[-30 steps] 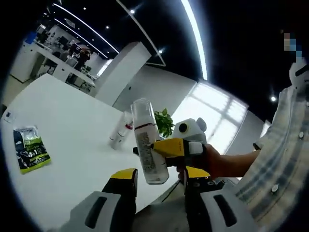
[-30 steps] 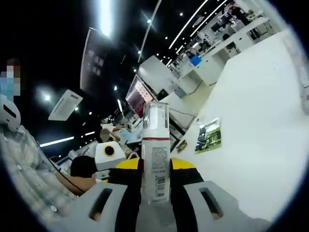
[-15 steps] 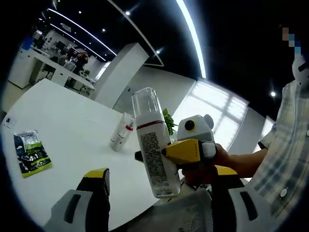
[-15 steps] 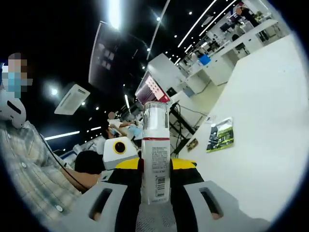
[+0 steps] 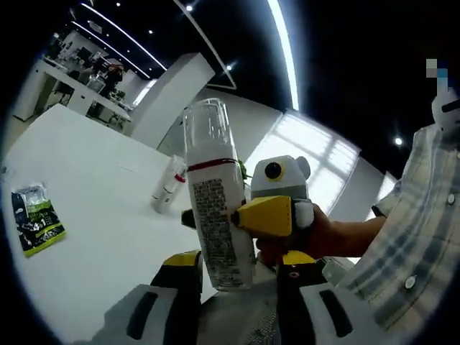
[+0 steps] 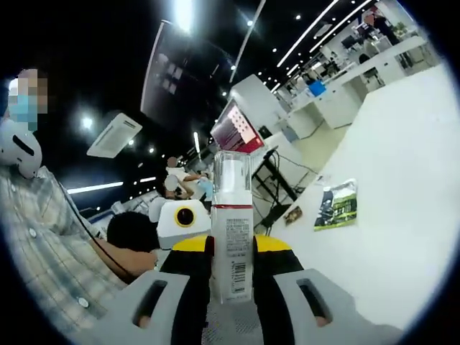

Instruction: Arrange the skincare products in the storage area until every visible bottle or jar stands upright without overlapping.

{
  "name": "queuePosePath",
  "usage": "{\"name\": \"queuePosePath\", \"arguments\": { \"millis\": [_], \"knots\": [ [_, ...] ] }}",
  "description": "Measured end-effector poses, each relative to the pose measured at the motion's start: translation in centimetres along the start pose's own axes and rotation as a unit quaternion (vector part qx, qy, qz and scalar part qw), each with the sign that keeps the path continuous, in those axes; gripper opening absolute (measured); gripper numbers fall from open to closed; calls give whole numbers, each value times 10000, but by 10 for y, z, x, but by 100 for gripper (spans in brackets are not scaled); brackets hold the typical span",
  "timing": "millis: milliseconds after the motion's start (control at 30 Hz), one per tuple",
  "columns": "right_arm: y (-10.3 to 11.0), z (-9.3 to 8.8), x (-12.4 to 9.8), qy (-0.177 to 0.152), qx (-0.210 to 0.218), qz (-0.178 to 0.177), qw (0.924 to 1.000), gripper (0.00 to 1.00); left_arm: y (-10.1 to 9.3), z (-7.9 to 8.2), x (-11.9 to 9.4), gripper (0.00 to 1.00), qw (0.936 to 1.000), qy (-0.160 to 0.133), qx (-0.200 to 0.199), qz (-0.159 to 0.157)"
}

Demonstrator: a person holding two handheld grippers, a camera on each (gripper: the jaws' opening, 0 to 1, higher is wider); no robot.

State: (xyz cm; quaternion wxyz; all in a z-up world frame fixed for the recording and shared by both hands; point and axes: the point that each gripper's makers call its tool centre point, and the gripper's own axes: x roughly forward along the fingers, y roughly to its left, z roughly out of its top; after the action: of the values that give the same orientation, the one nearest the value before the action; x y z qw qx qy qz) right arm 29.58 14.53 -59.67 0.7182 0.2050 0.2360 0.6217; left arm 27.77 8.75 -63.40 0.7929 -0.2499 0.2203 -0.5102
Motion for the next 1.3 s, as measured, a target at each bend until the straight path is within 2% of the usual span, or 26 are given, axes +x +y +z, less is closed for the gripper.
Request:
{"name": "queuePosePath", "arguments": {
  "millis": [267,333,467,567,633,667,733,800,833,867,900,933,1033,1200,1300],
  "knots": [
    [3,4,2,25,-140,31,9999,20,1,4,-1,23,9998,-99,-170,61],
    [-4,0,0,183,-384,-226,9988,21,12,0,-1,22,9990,13,-9,446],
    [-12,-3,-1,311,-562,-569,9963,22,25,-5,-1,22,9948,156,299,962],
    [-19,-4,-4,360,-770,-950,9918,23,39,-10,-2,22,9871,343,590,1446],
    [-23,-5,-5,336,-684,-1208,9897,23,49,-16,-3,22,9783,568,825,1814],
    [-23,-7,-5,380,-705,-1272,9886,24,52,-19,-3,22,9752,651,926,1901],
    [-29,-11,-6,454,-756,-1543,9841,24,53,-24,-2,22,9705,792,1121,1984],
    [-30,-14,-5,473,-735,-1640,9826,24,54,-30,-1,22,9638,978,1374,2066],
    [-37,-18,-8,546,-659,-1912,9778,21,56,-31,-2,22,9606,1036,1424,2150],
    [-38,-18,-7,539,-713,-1918,9774,21,58,-34,-2,22,9591,1093,1429,2186],
    [-39,-20,-9,556,-579,-2043,9756,20,59,-35,-1,22,9583,1127,1435,2197],
    [-38,-20,-10,557,-678,-2047,9749,20,59,-35,1,22,9587,1136,1424,2186],
    [-39,-23,-13,663,-839,-2176,9702,20,61,-38,3,23,9526,1229,1620,2263],
    [-44,-21,-18,609,-885,-2294,9674,19,63,-38,5,24,9463,1215,1879,2331],
    [-51,-14,-25,530,-951,-2427,9640,19,67,-45,4,25,9381,1468,2047,2377]
  ]
}}
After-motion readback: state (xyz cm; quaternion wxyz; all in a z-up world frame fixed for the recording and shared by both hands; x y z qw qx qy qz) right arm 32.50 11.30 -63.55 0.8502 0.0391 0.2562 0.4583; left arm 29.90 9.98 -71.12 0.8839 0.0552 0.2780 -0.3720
